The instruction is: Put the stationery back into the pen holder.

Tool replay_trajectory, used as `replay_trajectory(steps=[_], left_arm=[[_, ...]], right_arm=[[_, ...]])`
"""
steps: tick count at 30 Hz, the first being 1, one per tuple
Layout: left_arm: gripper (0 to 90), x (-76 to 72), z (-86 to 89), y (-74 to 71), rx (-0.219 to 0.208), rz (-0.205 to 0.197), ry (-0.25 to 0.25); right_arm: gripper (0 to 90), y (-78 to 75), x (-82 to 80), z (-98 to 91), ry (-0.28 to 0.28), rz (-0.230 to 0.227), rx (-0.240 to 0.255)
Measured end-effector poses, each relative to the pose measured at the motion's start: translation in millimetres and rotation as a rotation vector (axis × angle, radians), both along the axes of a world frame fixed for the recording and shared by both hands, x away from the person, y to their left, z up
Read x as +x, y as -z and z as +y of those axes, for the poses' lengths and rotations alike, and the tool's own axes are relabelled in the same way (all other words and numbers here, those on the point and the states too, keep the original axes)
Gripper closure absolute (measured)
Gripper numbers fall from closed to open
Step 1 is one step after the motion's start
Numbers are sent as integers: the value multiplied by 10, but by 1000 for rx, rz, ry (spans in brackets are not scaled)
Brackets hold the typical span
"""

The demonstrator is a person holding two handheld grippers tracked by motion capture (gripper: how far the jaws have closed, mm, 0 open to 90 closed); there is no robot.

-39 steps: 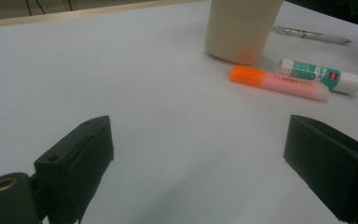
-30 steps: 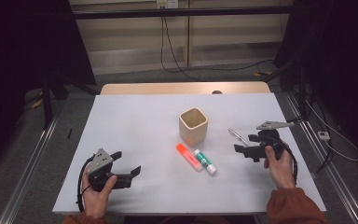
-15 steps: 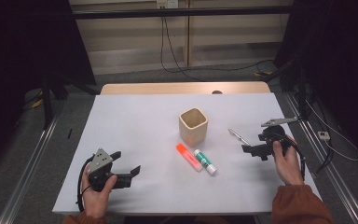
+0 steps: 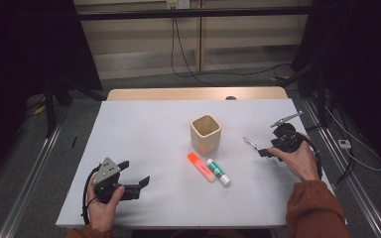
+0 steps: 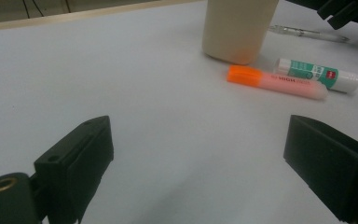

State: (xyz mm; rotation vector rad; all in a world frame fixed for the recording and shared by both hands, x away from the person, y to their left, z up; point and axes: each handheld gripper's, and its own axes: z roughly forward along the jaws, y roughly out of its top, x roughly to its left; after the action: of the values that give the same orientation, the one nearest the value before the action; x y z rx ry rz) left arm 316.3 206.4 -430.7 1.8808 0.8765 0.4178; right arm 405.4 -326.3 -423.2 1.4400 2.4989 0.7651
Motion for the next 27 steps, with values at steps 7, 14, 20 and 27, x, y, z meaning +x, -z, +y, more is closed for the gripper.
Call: replay_trajectory(steps=[7,14,20,27], left_arm=[[81,-13,6,-7,7,-3,-3],[81,-32,32,-4,0,-2,-15],[81,-40,40,-7,2,-1,-19],[82,-40,42,-6,10,-2,-18]], right_arm=[[476,42,24,44,-32,39,-78],[651,64,58,89,-77,65,-107],[718,116,66,99,-86,92,-140],[780,115,80,117,-74,102,-160]])
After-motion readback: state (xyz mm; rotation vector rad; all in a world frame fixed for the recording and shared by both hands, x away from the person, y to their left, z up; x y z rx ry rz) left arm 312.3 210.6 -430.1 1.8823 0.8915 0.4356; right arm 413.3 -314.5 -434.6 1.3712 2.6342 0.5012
